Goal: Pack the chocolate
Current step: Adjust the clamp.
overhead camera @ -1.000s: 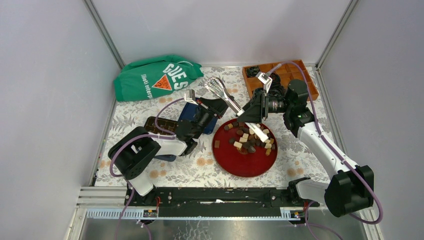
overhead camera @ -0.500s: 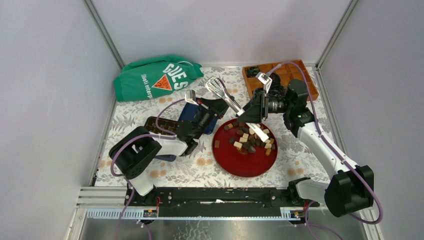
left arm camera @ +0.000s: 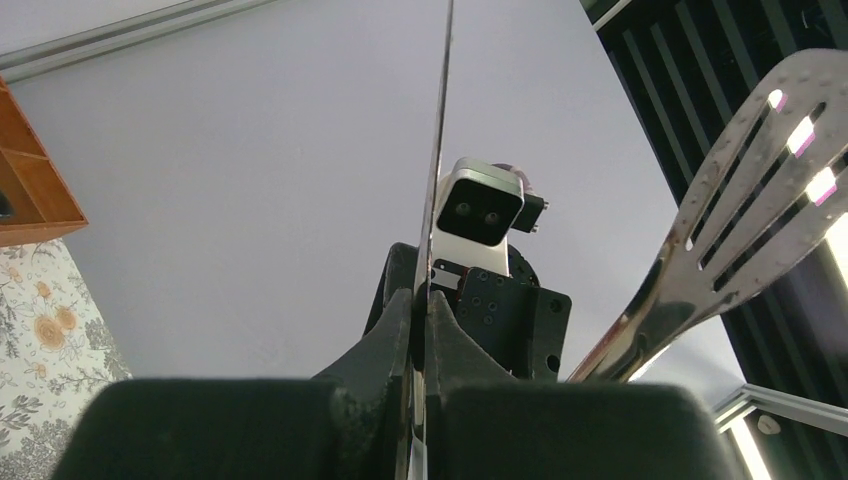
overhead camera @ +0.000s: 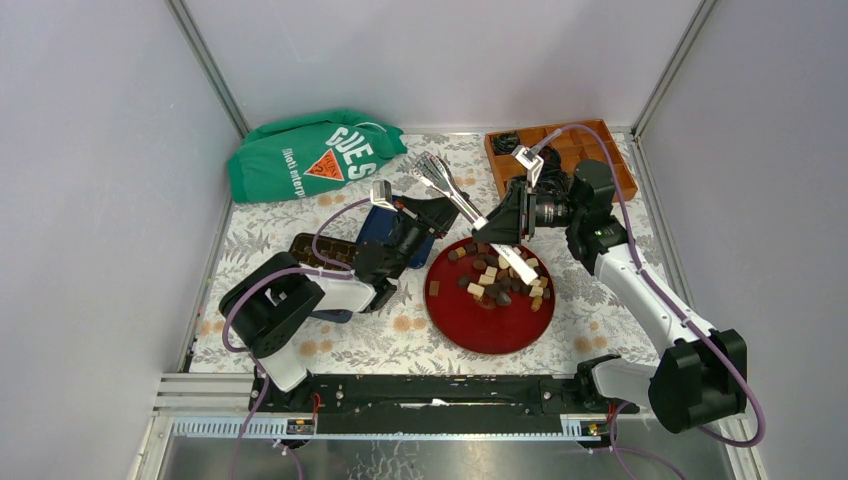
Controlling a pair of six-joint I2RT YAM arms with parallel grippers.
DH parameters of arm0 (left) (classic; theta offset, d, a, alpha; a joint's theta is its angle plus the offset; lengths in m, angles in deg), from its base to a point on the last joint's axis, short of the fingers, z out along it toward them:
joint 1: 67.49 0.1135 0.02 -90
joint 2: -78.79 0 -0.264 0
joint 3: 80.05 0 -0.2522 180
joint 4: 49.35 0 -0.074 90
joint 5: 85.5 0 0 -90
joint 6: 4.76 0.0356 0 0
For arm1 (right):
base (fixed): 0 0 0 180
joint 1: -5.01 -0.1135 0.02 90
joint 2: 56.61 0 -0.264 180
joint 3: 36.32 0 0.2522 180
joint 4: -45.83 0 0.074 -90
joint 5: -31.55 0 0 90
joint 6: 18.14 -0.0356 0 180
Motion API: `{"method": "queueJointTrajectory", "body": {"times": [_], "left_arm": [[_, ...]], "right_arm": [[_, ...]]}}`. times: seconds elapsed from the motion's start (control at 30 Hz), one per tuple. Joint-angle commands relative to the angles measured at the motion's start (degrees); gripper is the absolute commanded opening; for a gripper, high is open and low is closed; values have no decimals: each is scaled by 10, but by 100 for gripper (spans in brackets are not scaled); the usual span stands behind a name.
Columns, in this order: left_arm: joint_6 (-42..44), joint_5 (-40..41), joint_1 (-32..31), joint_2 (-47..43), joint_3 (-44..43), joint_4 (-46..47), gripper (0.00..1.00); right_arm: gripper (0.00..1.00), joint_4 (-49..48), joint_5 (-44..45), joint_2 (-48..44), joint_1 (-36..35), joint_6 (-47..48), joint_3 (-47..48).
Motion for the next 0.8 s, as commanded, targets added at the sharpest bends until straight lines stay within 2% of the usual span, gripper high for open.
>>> {"method": "queueJointTrajectory", "body": {"times": [0.0, 0.4, 0.5, 0.7, 0.77], "left_arm": [[5, 32, 3, 3, -6, 26, 10], [26, 12, 4, -12, 24, 27, 60], [32, -4, 4, -21, 50, 30, 70], [114, -60, 3, -83, 121, 32, 82], [159, -98, 3, -118, 142, 31, 93]], "right_arm": [[62, -9, -38, 3, -10, -9, 15], [60, -52, -52, -4, 15, -54, 13], [60, -52, -56, -12, 24, -54, 12], [60, -53, -66, -22, 40, -43, 3], [60, -35, -66, -26, 43, -19, 4]]}}
